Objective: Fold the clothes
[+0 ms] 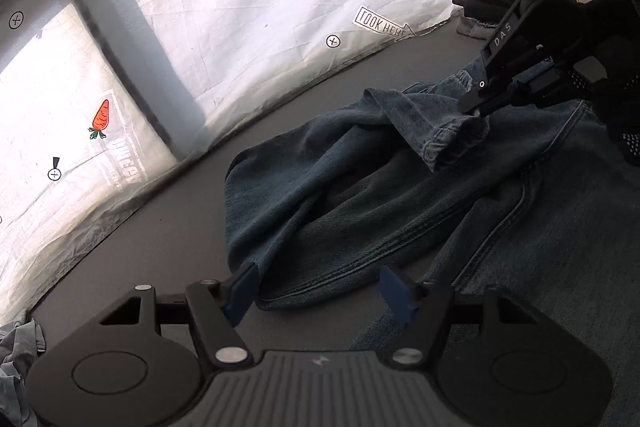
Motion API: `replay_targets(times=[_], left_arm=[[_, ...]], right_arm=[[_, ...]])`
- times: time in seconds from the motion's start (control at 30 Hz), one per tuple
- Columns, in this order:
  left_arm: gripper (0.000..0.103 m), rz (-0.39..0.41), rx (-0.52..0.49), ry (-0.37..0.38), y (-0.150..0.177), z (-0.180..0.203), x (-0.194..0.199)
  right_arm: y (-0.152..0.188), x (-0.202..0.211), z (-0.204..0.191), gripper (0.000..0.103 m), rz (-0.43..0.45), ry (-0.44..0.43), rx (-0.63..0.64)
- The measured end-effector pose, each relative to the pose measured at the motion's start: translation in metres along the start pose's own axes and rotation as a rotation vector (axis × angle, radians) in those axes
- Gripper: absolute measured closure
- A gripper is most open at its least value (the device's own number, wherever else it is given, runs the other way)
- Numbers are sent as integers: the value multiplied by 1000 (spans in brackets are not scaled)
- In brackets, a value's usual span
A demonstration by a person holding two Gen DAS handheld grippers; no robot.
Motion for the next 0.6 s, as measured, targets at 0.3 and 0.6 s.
replay_targets(times=[0.3,0.6], left_arm=[[30,227,-136,19,-55,40,-9],[34,384,-393,-18,-71,71,-26]], right_arm=[[-21,46,-63,100,117,-160,152],[-19,56,-73,100,119,-167,172]])
Point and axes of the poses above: each gripper's, at about its wrist camera, not at the fingertips, and x roughly against the way its jaws point, z to its right, y to its underside, the point moved 2 cm from there along -x, roughly the way its jaws point, and after that the axes turned 7 degrees about x, right-handed, at the moved point
